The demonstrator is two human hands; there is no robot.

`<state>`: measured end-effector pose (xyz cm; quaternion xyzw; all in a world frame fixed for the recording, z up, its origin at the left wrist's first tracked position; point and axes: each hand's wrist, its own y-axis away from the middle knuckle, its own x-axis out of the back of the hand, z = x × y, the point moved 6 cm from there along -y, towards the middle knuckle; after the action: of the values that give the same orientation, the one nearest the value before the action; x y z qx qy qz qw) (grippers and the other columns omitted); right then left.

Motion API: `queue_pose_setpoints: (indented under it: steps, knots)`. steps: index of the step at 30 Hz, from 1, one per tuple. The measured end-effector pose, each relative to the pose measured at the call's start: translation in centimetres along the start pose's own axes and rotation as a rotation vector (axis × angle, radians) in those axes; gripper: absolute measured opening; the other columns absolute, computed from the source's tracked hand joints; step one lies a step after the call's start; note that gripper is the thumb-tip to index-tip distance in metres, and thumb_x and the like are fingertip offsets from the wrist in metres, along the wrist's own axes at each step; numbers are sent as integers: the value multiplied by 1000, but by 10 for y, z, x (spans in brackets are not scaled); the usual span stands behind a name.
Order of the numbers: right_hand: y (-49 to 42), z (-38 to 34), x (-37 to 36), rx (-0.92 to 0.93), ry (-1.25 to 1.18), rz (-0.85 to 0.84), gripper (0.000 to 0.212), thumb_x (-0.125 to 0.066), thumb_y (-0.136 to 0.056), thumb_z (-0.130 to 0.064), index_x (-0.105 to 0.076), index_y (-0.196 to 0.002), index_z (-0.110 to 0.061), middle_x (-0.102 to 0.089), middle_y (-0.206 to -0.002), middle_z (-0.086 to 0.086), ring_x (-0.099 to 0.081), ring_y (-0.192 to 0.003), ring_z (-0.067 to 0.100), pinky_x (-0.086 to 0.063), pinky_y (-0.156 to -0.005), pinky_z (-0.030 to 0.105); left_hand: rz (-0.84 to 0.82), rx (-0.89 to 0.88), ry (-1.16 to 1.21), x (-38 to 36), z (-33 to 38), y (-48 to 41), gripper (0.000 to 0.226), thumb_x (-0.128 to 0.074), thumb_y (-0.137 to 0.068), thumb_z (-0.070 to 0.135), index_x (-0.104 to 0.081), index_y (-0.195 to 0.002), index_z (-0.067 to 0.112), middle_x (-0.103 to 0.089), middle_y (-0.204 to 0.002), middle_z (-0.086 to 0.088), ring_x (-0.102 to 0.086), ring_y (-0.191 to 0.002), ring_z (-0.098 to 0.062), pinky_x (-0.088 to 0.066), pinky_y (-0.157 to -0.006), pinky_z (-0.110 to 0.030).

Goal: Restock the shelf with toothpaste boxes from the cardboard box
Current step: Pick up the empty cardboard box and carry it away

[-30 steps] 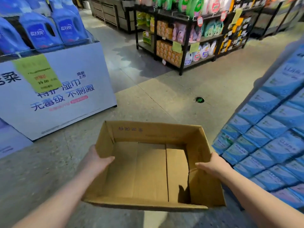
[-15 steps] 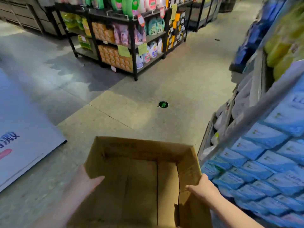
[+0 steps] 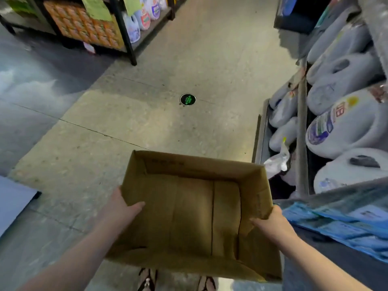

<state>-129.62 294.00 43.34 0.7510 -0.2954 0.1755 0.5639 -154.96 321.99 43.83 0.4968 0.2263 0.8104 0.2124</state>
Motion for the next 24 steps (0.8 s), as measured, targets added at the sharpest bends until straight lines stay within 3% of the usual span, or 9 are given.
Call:
queue_pose_setpoints:
  steps: [4,11,15,20,24]
  knots:
    - [-72,18,-47,-138,-135,-12,77,-67,-79,-35,-21,-138,-17,-48,-129,16,-52,-116,36,-42,-100,49,-50,-20,-47,-48,-5,-72,79,-71,-75,41,-26,-138,24,-46,-138,-10,-48,-123,-36,-41,-101,-55]
    - [-194,63,-135,-244,-282,32,67,-65,-82,-30,-27,-136,-20,-50,-127,16,-51,-113,39,-44,-95,54,-193,-87,-8,-152,-38,-183,74,-70,-79,30,-26,-139,22,-47,-136,-10,-48,-121,-34,-40,-103,-51]
    - [-259,92,-182,-275,-346,32,58,-63,-83,-24,-34,-133,-20,-53,-119,12,-53,-108,36,-47,-93,51,-226,-105,-55,-213,-66,-235,78,-71,-78,25,-25,-141,18,-47,-137,-10,-48,-121,-34,-42,-102,-49]
    - [-319,125,-231,-303,-432,11,54,-62,-85,-17,-37,-133,-19,-54,-109,9,-53,-94,28,-45,-80,42,-243,-150,-93,-271,-96,-282,73,-73,-75,17,-34,-137,14,-53,-130,-13,-52,-115,-32,-45,-99,-46]
    - [-352,148,-267,-324,-429,-9,50,-60,-86,-16,-38,-131,-18,-52,-115,9,-49,-98,27,-41,-81,42,-241,-144,-90,-310,-125,-310,73,-75,-73,15,-35,-134,14,-53,-129,-13,-52,-116,-32,-45,-100,-47]
